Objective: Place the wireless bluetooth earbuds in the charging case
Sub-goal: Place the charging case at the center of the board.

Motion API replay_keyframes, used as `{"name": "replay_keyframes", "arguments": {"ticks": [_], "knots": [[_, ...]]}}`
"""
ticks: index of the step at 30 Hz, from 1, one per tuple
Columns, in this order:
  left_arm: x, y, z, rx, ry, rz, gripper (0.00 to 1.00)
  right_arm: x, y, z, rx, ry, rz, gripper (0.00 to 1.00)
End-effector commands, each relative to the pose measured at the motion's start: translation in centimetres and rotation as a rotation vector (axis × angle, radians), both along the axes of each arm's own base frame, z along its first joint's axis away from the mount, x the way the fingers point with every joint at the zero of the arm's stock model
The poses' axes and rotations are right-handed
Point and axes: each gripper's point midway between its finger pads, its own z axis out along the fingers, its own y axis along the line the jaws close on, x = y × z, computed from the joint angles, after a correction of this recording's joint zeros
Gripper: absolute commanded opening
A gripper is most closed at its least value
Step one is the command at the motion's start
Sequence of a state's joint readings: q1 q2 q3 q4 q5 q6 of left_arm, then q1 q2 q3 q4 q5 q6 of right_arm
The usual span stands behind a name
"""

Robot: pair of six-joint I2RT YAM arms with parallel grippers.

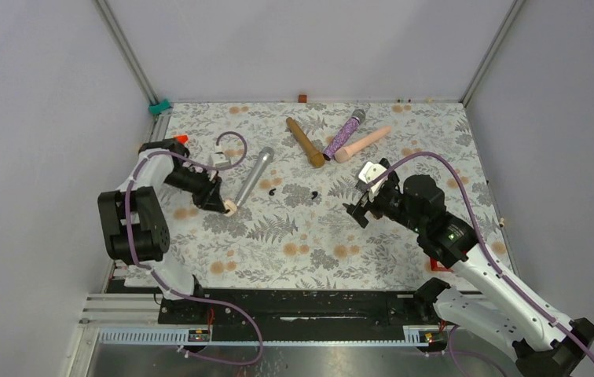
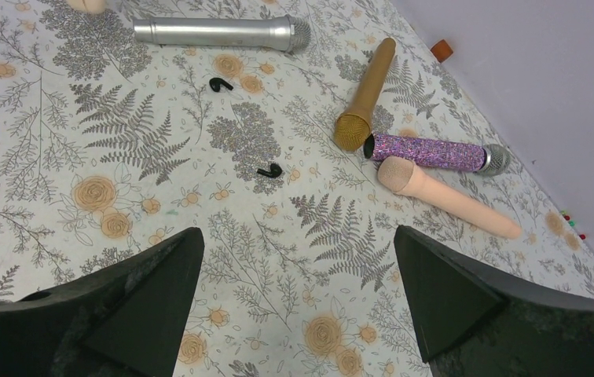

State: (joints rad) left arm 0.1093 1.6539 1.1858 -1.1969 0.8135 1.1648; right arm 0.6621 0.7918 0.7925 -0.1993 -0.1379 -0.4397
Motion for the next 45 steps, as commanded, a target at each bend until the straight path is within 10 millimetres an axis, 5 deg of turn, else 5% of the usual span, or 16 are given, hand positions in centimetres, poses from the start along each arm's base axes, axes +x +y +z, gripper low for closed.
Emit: {"name": "replay_keyframes", "arguments": {"ticks": [1,5,10,19,32,36,38,42,45], "knots": [[3.8,2.9,1.6,-0.009,-0.054,0.082,0.00,0.4,0.2,0.8,0.038,-0.024,0.003,1.00],[7.3,4.0,1.2,-0.040,-0.013,0.210,0.00,0.5,0.1,0.9,0.041,-0.028,-0.003,0.99],[11.3,5.1,-1.6,-0.021,0.111,0.394,0.01,0.7,-0.2,0.7,0.043,-0.029,-0.013,1.00],[16.6,7.4,-3.6,0.074,0.148,0.596,0.09,0.9,-0.2,0.4,0.044,-0.021,-0.016,0.99],[16.8,8.2,-6.2,0.222,0.260,0.662,0.41,2.0,-2.0,1.7,0.039,-0.058,-0.124,1.00],[16.5,8.4,-5.9,0.241,0.274,0.686,0.52,3.5,-4.6,2.4,-0.041,-0.074,-0.260,0.99],[16.2,8.6,-5.7,0.257,0.273,0.694,0.77,4.0,-5.9,2.6,-0.095,-0.079,-0.312,0.99],[15.6,8.7,-5.0,0.267,0.261,0.705,0.97,5.0,-9.6,2.1,-0.237,-0.067,-0.435,1.00],[15.7,8.6,-3.6,0.257,0.224,0.719,0.98,5.3,-13.1,0.9,-0.311,0.035,-0.507,1.00]]}}
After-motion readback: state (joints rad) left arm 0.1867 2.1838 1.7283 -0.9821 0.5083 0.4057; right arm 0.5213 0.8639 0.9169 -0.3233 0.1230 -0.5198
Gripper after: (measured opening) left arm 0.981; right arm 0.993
